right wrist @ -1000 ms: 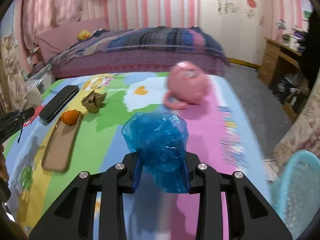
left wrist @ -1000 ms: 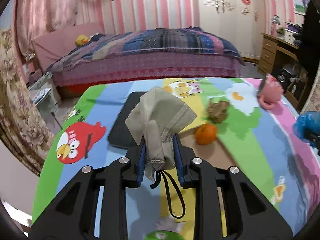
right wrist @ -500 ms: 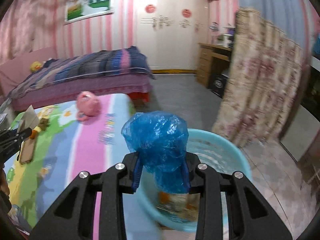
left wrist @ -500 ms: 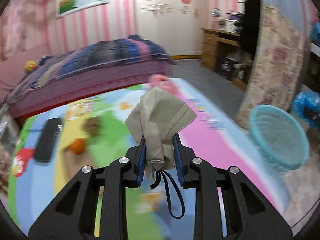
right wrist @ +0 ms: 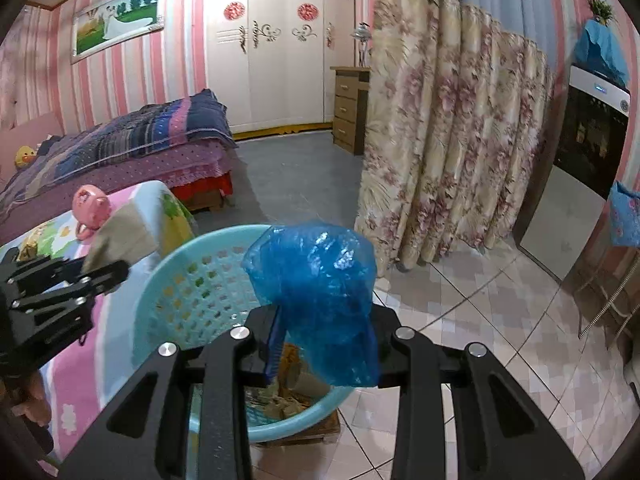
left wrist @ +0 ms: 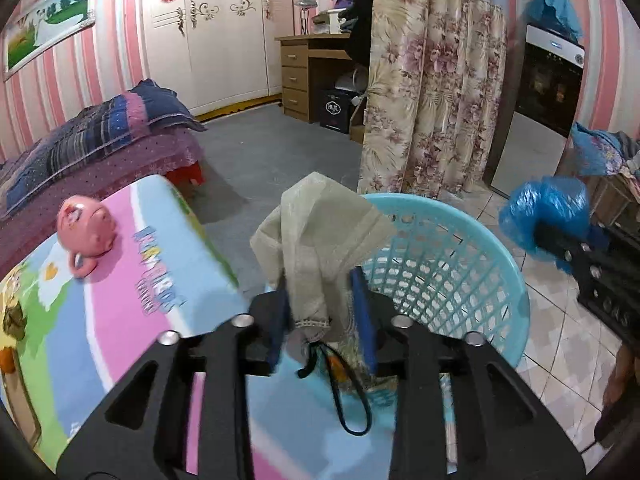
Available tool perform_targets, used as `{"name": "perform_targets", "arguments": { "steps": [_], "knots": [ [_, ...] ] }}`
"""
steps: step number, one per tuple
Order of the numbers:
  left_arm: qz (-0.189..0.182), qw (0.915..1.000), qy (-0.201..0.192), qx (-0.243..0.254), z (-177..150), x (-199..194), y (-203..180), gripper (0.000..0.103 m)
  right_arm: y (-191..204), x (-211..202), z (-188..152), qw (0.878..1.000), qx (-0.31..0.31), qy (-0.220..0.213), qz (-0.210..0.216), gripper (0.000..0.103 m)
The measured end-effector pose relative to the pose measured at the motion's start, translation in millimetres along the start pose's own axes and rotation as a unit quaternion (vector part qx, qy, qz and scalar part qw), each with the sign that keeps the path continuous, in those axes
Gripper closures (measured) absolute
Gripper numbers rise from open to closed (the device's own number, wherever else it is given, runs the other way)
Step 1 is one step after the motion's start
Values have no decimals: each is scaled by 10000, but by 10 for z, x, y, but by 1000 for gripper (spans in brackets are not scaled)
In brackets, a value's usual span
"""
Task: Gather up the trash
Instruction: 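Carry both bags over the blue basket and open both grippers, then move both open grippers back over the table toward the brown tray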
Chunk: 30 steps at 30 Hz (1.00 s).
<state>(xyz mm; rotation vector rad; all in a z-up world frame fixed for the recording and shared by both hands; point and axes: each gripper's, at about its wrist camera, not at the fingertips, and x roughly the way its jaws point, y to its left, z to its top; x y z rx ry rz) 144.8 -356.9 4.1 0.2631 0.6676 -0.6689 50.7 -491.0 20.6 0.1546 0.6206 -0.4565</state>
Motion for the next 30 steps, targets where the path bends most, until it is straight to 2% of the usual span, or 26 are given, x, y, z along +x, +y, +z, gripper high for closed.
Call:
{"name": "perform_targets", "arguments": {
  "steps": [2, 5, 7, 10, 14, 15, 16, 17, 20, 23, 27, 30],
  "knots": [
    [35, 10000, 46, -5, 27, 74, 8, 44, -24, 34, -9, 10000, 28, 8, 0, 70],
    [247, 9995, -81, -205, 39, 26, 219, 26, -22, 82, -52, 10000, 42, 38, 18, 70],
    [381, 9988, -102, -292, 56, 13, 337, 24, 9, 141, -68, 9999, 60, 88, 55, 70],
    [843, 9956, -188, -350, 11, -164, 627, 19, 126, 246, -51, 9999, 26, 104, 112, 70],
    [1550, 9863, -351, -452, -121, -556, 1116, 10, 342, 402, 3, 9999, 91, 60, 26, 66],
    [1669, 9838, -339, -555, -169, -667, 1274, 10, 378, 412, -6, 9999, 126, 67, 21, 52],
    [1806, 9808, -340, -648, -222, -781, 1425, 10, 421, 420, -5, 9999, 160, 42, 14, 32],
    [1915, 9785, -342, -688, -256, -862, 1532, 10, 452, 415, -3, 9999, 151, 26, 9, 26],
    [2367, 9670, -346, -876, -410, -1145, 1891, 7, 649, 287, 33, 10000, -78, 3, 10, 24],
    [2711, 9558, -269, -1102, -580, -1357, 2189, 6, 834, 47, 84, 9993, -171, -230, 234, 14],
    [2983, 9428, -247, -1470, -821, -1587, 2510, 6, 1363, -340, 128, 9950, -572, -536, 618, 10],
    [3171, 9336, -289, -1644, -969, -1679, 2701, 6, 1786, -483, 110, 9903, -828, -535, 980, 10]
  ]
}}
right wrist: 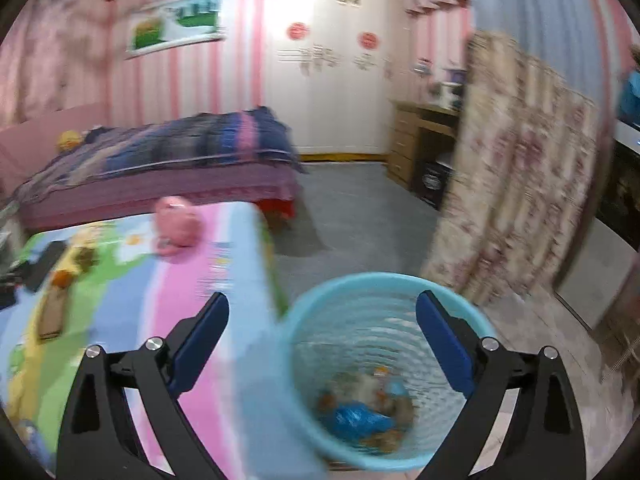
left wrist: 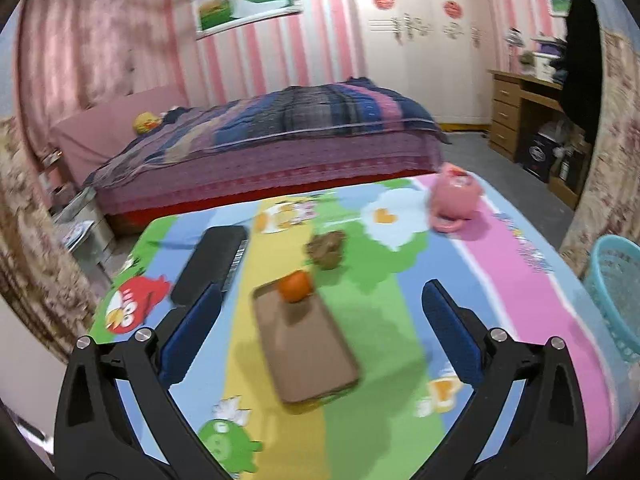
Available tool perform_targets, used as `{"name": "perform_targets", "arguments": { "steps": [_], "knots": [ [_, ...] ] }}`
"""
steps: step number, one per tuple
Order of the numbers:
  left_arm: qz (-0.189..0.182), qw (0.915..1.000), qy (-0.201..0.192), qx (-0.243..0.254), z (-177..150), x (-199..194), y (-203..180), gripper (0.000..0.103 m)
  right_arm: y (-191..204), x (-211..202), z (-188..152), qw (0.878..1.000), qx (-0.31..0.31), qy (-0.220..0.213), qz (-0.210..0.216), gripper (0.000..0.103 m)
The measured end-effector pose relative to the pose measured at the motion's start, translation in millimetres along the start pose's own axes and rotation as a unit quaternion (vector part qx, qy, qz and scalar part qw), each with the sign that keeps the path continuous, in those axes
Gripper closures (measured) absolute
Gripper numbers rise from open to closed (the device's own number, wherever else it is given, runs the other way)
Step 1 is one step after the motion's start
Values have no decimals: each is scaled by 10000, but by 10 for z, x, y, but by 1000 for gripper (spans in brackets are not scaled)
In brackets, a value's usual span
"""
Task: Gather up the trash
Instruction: 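Move both open grippers back over the table toward the brown tray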
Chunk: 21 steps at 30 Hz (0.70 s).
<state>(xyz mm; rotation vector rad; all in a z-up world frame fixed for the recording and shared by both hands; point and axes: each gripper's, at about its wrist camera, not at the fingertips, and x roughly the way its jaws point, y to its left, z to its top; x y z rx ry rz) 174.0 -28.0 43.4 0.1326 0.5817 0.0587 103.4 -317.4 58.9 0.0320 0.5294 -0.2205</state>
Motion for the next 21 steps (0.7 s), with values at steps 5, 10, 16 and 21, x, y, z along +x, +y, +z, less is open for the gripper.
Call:
{"name": "perform_targets", "arguments": {
  "steps": [5, 10, 16, 21],
  "knots": [
    [163, 9996, 71, -198, -100, 131, 258, 6, 595, 32, 25, 9985, -472, 87, 249, 10],
    [322, 9993, -1, -207, -172, 148, 421, 6, 924, 96, -12, 9976, -511, 15, 466, 10],
    [336, 9989, 40, -314, -183, 187, 534, 6, 922, 184, -177, 9984, -413, 29, 375, 10],
    [363, 9987, 27, -361, -179, 193, 543, 6, 794, 245, -198, 9994, -174, 47, 289, 10]
  ]
}}
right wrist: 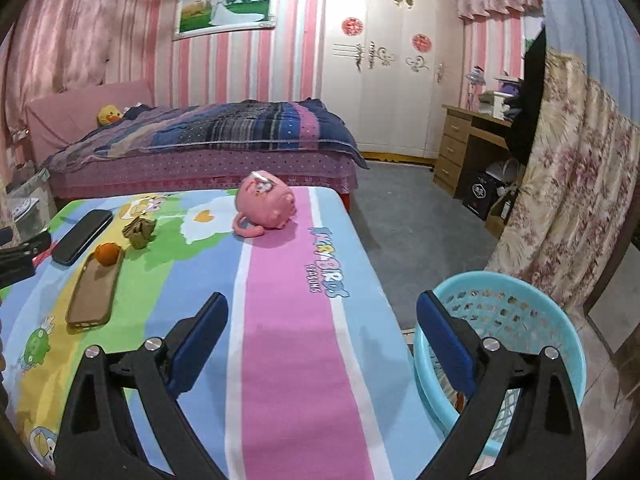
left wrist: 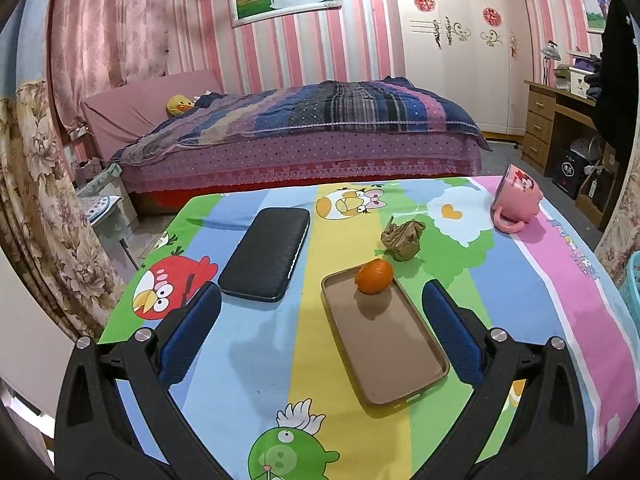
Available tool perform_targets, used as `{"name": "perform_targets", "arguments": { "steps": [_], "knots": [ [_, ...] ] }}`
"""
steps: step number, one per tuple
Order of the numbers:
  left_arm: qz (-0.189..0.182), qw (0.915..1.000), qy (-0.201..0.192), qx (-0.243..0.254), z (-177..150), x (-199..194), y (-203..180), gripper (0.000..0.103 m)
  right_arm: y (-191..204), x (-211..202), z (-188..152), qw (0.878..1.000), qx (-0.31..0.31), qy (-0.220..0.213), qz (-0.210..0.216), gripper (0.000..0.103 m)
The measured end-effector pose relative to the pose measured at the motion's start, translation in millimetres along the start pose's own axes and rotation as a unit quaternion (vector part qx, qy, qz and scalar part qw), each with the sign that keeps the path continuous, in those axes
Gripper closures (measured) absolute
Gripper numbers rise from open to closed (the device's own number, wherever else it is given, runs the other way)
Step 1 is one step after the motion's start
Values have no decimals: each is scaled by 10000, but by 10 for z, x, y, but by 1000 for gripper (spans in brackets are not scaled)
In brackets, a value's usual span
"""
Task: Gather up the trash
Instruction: 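Move both open grippers back over the table toward the brown tray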
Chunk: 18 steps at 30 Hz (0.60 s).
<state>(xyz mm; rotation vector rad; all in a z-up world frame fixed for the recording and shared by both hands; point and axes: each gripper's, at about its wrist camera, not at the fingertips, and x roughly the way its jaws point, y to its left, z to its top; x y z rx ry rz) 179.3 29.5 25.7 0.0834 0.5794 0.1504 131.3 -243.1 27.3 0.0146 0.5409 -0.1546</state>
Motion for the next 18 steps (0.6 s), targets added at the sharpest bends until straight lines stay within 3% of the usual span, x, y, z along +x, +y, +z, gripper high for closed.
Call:
{"name": "perform_targets", "arguments": {
  "steps": [18],
  "knots": [
    [-12, 9989, 416, 207, -66, 293, 6, 6, -76, 337, -62, 9994, 2, 336, -20, 5]
  ]
}}
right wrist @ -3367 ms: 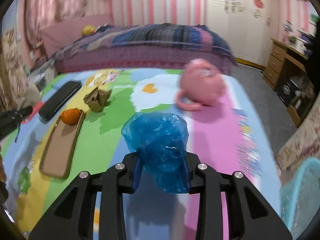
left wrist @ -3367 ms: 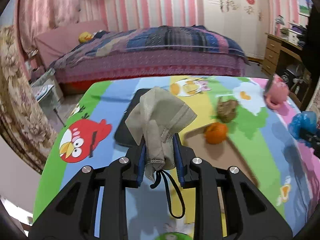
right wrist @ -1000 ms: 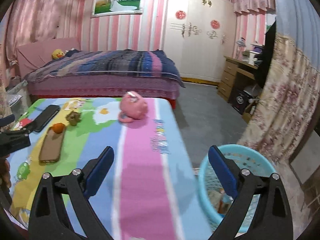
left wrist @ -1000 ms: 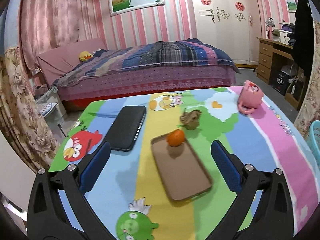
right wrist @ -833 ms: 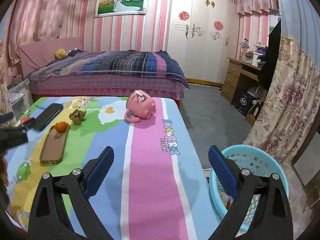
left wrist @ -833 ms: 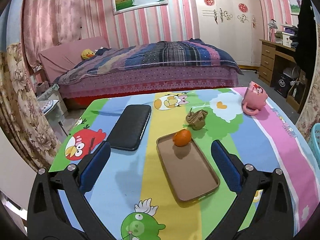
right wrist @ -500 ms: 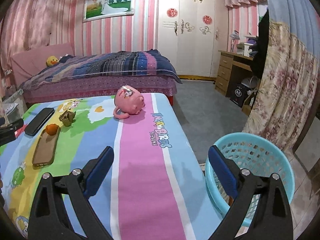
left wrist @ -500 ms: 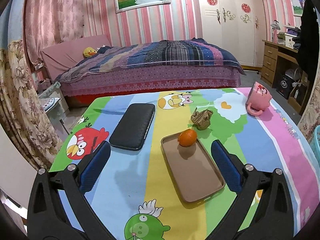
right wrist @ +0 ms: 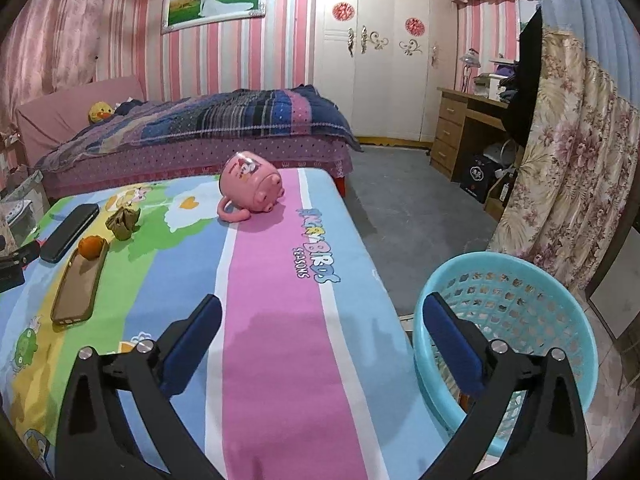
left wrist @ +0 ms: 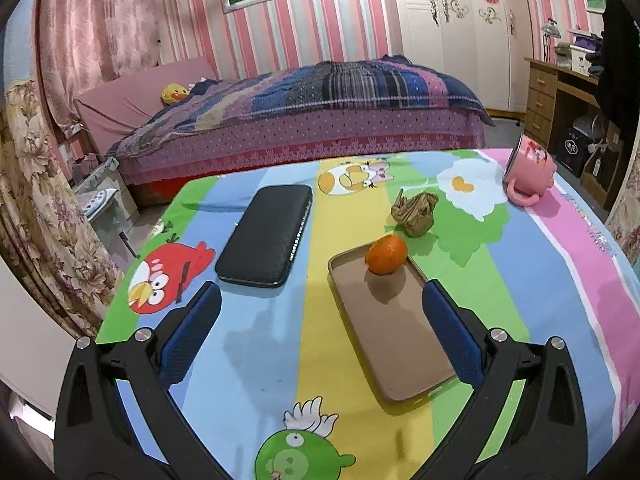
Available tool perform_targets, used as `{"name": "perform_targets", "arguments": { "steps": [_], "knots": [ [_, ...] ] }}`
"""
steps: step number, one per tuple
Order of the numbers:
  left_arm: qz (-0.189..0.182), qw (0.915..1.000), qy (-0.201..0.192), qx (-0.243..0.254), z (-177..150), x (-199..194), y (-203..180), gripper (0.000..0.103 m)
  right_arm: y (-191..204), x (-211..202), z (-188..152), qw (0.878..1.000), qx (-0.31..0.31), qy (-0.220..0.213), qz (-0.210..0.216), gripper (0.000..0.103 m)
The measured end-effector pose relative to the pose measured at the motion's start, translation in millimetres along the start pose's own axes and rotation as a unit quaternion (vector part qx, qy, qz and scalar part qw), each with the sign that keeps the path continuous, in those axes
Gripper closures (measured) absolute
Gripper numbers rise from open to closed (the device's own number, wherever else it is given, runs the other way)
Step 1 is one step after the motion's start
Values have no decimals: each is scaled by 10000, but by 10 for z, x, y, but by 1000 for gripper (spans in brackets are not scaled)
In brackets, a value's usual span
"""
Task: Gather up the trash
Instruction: 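Move both open grippers back over the table toward the brown tray, then grasp the tangerine on the brown tray with the left gripper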
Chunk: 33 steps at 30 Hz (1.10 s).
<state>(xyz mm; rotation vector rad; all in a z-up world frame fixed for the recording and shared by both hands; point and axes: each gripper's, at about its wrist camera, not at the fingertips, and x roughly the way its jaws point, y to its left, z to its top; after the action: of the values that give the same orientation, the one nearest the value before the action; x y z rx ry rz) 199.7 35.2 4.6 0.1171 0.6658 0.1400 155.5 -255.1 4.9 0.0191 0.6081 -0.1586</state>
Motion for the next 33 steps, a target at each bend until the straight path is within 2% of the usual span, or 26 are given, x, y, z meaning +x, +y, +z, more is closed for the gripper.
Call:
{"name": "perform_targets", "arguments": {
  "steps": [6, 9, 11, 15, 17, 19, 22, 26, 28, 29, 31, 33],
  "knots": [
    [-246, 9995, 196, -40, 132, 278, -113, 6, -5, 223, 117, 9998, 86, 143, 79, 5],
    [-493, 9981, 364, -73, 157, 416, -152, 17, 11, 331, 230, 9993, 176, 140, 294, 4],
    [-598, 9966, 540, -161, 172, 535, -154, 32, 80, 393, 275, 9996, 31, 148, 240, 4],
    [-685, 9929, 829, -515, 219, 795, -120, 37, 230, 443, 304, 9997, -193, 159, 81, 4],
    [-796, 9910, 913, -577, 224, 880, -130, 49, 258, 466, 300, 9994, -218, 198, 183, 4],
    [-942, 9893, 932, -602, 222, 909, -146, 55, 318, 493, 290, 9989, -339, 230, 205, 4],
    [-1156, 9877, 939, -471, 219, 890, -217, 72, 416, 541, 292, 9984, -434, 265, 260, 4],
    [-1167, 9875, 988, -382, 191, 869, -233, 72, 598, 573, 269, 9969, -550, 361, 426, 5],
    [-1189, 9867, 1022, -435, 169, 907, -213, 65, 648, 568, 247, 9966, -567, 377, 473, 4],
    [-1195, 9861, 1056, -469, 157, 936, -208, 65, 665, 565, 239, 9964, -562, 387, 498, 4],
    [-1217, 9851, 1108, -506, 137, 991, -206, 65, 683, 552, 226, 9966, -518, 390, 518, 4],
    [-1280, 9843, 1100, -522, 128, 1009, -204, 71, 689, 548, 214, 9966, -489, 401, 528, 4]
  ]
}}
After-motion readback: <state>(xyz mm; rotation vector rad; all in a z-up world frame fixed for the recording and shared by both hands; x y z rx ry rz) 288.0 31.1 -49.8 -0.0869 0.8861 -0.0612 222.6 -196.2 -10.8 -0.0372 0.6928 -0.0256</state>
